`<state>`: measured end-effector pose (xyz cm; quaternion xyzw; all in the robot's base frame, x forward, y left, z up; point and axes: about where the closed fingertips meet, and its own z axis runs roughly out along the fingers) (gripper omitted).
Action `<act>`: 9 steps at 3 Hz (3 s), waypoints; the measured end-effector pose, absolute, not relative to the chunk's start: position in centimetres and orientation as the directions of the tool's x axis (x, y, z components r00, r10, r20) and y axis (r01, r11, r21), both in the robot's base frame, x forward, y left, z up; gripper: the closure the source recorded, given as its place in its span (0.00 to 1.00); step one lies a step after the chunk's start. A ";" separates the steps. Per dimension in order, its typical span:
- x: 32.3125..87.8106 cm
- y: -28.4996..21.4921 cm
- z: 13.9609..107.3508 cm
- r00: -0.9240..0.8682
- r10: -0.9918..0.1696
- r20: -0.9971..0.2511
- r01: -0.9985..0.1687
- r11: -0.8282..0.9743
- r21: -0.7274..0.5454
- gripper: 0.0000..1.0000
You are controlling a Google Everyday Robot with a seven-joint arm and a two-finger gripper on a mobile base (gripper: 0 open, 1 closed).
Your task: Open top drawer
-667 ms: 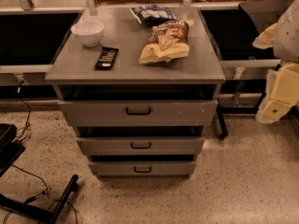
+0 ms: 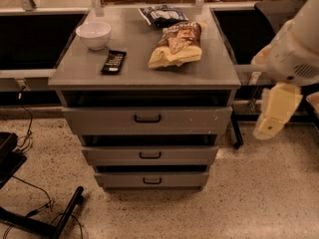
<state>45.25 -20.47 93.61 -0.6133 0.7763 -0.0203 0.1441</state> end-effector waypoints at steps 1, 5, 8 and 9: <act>47.4 -18.5 87.4 -0.181 -0.967 -0.177 -0.963 0.211 -0.168 0.00; 56.5 -13.5 71.5 -0.034 -0.993 -0.112 -0.984 0.053 -0.172 0.00; 60.9 -13.0 66.8 -0.098 -0.991 -0.087 -0.979 0.112 -0.168 0.19; 59.1 -15.6 66.5 -0.158 -0.984 -0.077 -0.974 0.168 -0.152 0.42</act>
Offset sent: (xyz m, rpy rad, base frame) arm 0.0753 0.0536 -0.1771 -0.0729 0.0974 0.1170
